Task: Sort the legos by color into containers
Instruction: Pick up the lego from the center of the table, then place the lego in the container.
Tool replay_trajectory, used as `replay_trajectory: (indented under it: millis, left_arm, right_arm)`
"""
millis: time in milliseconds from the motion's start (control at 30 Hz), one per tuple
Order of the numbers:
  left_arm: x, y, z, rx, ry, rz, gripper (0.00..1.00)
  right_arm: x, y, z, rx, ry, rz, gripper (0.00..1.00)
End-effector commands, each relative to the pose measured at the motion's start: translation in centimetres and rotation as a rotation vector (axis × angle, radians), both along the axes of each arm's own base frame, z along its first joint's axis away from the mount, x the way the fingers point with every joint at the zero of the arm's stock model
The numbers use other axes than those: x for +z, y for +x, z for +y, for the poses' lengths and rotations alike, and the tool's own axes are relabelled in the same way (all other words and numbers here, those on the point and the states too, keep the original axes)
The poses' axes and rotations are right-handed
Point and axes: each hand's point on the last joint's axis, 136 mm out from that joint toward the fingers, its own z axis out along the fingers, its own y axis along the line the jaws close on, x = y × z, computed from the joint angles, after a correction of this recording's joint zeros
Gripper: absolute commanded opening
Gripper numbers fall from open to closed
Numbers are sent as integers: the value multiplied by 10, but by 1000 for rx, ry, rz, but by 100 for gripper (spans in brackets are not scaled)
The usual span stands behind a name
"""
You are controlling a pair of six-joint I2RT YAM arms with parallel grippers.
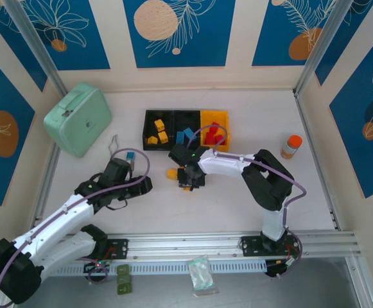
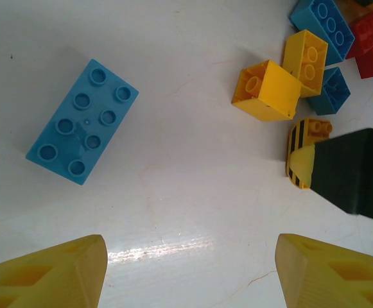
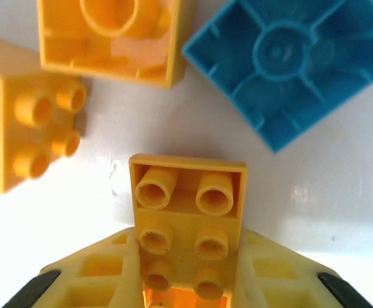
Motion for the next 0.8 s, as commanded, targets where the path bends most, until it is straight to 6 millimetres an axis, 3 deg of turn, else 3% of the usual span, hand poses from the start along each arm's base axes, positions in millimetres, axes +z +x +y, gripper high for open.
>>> replay_trajectory:
  millis: [0, 167, 367, 500, 767]
  left_arm:
    - [0, 2, -1, 17, -31, 2, 70]
    - [0, 2, 1, 48, -40, 16, 69]
    - [-2, -1, 15, 119, -30, 23, 69]
    - [-5, -6, 22, 138, -20, 45, 69]
    - [-3, -4, 31, 186, -22, 48, 69]
  right_arm:
    - [34, -5, -6, 28, 13, -56, 24]
    - [70, 4, 2, 66, 86, -113, 24]
    - [104, 44, 28, 112, 188, -169, 24]
    - [118, 78, 48, 139, 234, -192, 24]
    - [112, 134, 93, 159, 329, -165, 24]
